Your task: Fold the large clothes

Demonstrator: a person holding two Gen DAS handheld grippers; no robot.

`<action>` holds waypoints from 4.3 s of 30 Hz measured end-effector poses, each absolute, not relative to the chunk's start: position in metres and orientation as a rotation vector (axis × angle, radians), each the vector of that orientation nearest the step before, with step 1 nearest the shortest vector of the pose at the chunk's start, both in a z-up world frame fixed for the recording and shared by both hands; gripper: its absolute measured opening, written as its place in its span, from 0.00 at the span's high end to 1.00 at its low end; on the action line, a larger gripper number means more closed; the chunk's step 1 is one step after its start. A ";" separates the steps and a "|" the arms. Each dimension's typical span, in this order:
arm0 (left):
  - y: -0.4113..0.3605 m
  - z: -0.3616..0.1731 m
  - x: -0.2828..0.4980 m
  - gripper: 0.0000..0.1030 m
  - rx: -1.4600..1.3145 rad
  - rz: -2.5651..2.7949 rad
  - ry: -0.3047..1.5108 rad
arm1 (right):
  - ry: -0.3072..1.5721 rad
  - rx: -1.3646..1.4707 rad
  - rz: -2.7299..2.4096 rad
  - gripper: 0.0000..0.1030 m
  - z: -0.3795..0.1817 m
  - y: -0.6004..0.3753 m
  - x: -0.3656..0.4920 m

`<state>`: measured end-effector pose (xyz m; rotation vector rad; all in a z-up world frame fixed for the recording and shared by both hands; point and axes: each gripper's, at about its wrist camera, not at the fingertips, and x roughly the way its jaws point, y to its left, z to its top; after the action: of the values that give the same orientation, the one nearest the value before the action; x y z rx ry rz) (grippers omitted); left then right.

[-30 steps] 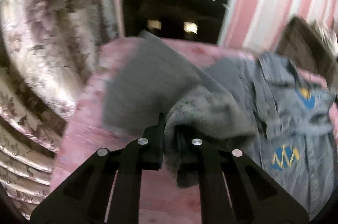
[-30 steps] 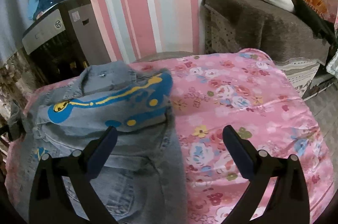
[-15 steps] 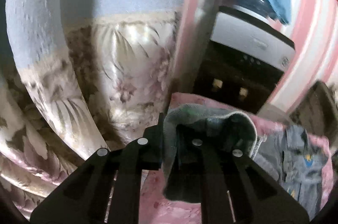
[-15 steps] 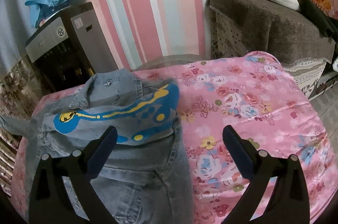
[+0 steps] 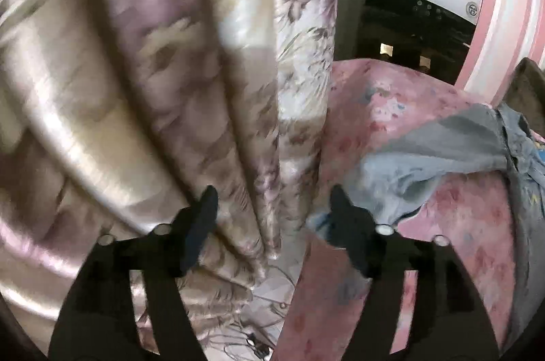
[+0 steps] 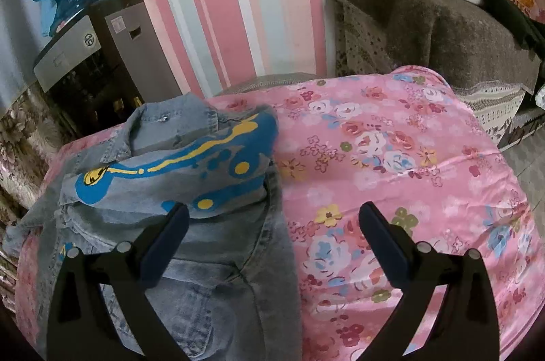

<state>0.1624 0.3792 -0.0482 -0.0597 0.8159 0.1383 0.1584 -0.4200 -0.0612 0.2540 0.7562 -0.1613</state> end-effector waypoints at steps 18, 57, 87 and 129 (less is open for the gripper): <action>0.331 -0.109 0.211 0.25 -0.403 0.205 1.099 | 0.764 0.182 -0.147 0.03 -0.064 -0.399 0.158; -0.066 -0.017 0.292 0.70 0.186 -0.534 0.779 | 0.799 0.168 -0.047 0.03 -0.082 -0.417 0.182; -0.004 -0.008 0.279 0.03 0.230 -0.372 0.753 | 0.774 0.008 -0.099 0.03 -0.059 -0.366 0.184; 0.136 -0.027 0.301 0.03 0.046 -0.228 0.781 | 0.695 0.274 0.041 0.99 0.009 -0.342 0.202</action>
<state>0.3014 0.1360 -0.0274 0.0463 0.7808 -0.2280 0.2017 -0.3418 0.0089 0.2743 0.6946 0.0412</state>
